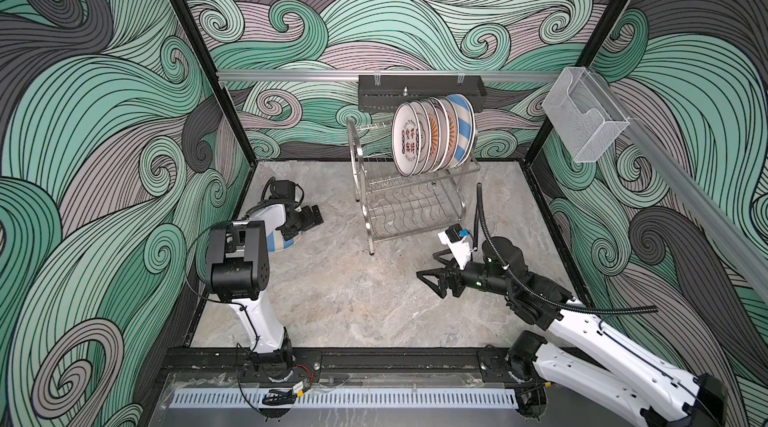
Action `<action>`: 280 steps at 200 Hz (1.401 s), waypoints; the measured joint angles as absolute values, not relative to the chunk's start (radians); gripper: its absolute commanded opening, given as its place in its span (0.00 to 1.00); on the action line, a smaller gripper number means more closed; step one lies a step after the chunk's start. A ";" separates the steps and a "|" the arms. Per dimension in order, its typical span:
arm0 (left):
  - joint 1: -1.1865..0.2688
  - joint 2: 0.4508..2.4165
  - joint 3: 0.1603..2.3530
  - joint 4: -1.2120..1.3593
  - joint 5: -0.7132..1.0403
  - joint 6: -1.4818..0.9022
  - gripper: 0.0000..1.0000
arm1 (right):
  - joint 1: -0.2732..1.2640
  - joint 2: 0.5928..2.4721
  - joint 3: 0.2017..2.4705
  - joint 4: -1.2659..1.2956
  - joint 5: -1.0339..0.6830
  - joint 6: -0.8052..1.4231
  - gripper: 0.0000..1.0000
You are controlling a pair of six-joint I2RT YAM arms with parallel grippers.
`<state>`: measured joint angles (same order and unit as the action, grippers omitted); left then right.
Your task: Load the plates into the dish rack
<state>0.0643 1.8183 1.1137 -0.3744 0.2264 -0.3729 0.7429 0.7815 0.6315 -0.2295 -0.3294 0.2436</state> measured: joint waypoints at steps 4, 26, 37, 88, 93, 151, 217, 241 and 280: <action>0.064 1.812 1.100 -0.367 0.236 -0.374 0.99 | 0.743 0.775 0.627 -0.229 -0.325 0.244 0.89; 0.064 1.761 1.032 -0.338 0.281 -0.379 0.99 | 0.743 0.739 0.614 -0.230 -0.305 0.243 0.92; 0.062 1.735 1.002 -0.335 0.300 -0.384 0.99 | 0.743 0.731 0.614 -0.228 -0.294 0.243 0.92; 0.040 1.622 0.876 -0.359 0.374 -0.407 0.98 | 0.743 0.760 0.614 -0.231 -0.278 0.240 0.92; 0.037 1.612 0.865 -0.358 0.379 -0.411 0.99 | 0.743 0.764 0.614 -0.231 -0.276 0.240 0.92; -0.041 1.491 0.735 -0.351 0.436 -0.463 0.99 | 0.743 0.795 0.615 -0.231 -0.273 0.240 0.93; -0.105 1.275 0.593 -0.418 0.454 -0.538 0.99 | 0.742 0.820 0.617 -0.232 -0.277 0.240 0.93; -0.126 1.198 0.557 -0.458 0.457 -0.564 0.99 | 0.742 0.824 0.617 -0.231 -0.282 0.241 0.93; -0.154 1.134 0.528 -0.511 0.450 -0.596 0.99 | 0.742 0.840 0.617 -0.231 -0.292 0.241 0.93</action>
<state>-0.1539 1.1343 0.5278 -0.5110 0.4503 -0.5957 0.7422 0.8398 0.6170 -0.2306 -0.2920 0.2405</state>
